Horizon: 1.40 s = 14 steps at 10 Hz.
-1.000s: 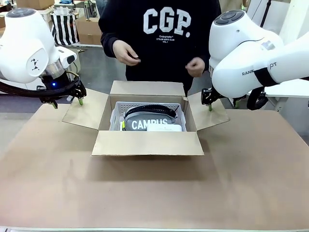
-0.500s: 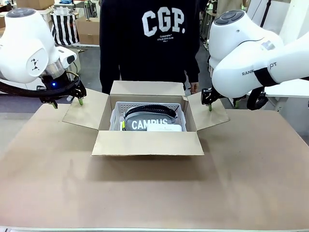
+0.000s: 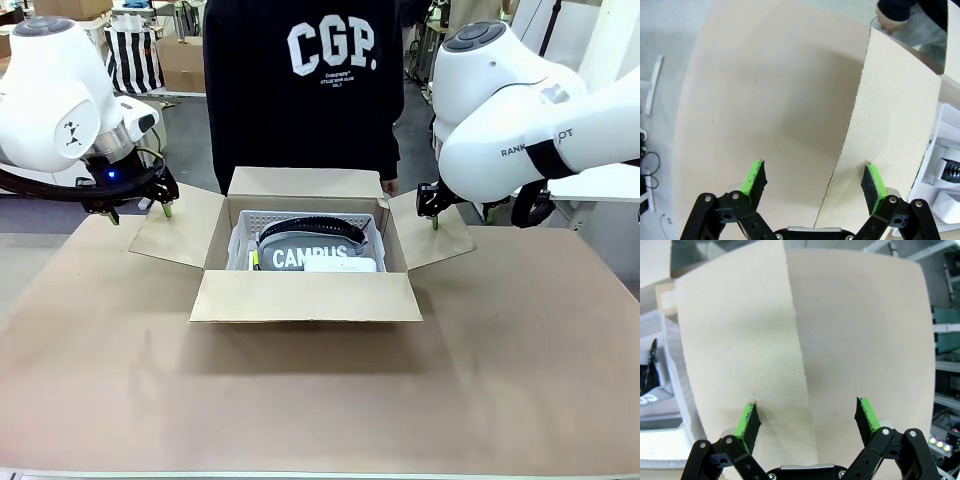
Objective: Pack the gift set into the box.
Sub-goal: Lift both hands away from the flaps of the Package Box.
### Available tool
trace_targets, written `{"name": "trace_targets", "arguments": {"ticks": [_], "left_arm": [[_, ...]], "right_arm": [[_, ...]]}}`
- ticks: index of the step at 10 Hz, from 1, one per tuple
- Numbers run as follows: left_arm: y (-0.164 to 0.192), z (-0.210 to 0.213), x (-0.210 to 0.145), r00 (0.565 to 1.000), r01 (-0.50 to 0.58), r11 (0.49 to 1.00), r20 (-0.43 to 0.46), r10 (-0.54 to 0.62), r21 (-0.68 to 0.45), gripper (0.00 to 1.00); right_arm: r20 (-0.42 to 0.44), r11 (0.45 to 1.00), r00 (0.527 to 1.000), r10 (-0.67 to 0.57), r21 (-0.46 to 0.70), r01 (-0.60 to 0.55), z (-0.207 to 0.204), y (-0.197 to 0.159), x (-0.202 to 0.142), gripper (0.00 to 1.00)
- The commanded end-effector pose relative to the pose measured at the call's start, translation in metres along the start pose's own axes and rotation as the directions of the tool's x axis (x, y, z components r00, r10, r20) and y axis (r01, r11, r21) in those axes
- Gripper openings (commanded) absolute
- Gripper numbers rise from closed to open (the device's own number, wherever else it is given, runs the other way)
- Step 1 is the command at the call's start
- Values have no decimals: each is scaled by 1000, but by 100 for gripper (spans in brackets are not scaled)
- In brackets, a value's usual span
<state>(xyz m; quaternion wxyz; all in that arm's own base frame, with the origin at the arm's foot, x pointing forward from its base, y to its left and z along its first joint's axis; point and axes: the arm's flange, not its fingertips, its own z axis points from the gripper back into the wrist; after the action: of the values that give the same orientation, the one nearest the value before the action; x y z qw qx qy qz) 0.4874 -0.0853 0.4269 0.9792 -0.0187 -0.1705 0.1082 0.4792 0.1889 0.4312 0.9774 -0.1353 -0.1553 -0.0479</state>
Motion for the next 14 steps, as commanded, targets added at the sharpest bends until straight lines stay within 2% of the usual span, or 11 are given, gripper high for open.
{"name": "trace_targets", "arguments": {"ticks": [1,6,7,8,9,10,11,12,13,14], "left_arm": [[-2,1,-1,1000,-14,1000,10,14,21,100],[0,0,0,1000,0,1000,0,0,0,100],[3,15,0,982,116,978,-126,-139,-175,100],[14,37,4,974,130,951,-144,-176,-279,100],[32,64,7,957,158,911,-167,-236,-381,100],[60,93,8,945,167,873,-179,-275,-459,100],[88,114,5,912,195,794,-191,-363,-576,100],[116,128,1,851,209,650,-191,-488,-731,100],[143,132,0,835,149,508,-167,-525,-849,100],[168,125,-2,837,94,376,-131,-530,-922,100]], "right_arm": [[7,1000,1000,-1,4,1,1,-1,-1,100],[0,1000,1000,0,0,0,0,0,0,100],[-24,998,999,35,47,-34,16,-2,-5,100],[-64,983,996,64,175,-52,47,-16,-16,100],[-50,943,993,111,320,-89,86,-34,-39,100],[-72,872,985,157,478,-104,126,-61,-71,100],[-87,813,982,167,576,-87,151,-92,-97,100],[-97,701,973,211,709,-82,169,-130,-119,100],[-79,582,985,154,813,-26,174,-173,-132,100],[-100,438,993,66,897,61,164,-219,-137,100]]}}
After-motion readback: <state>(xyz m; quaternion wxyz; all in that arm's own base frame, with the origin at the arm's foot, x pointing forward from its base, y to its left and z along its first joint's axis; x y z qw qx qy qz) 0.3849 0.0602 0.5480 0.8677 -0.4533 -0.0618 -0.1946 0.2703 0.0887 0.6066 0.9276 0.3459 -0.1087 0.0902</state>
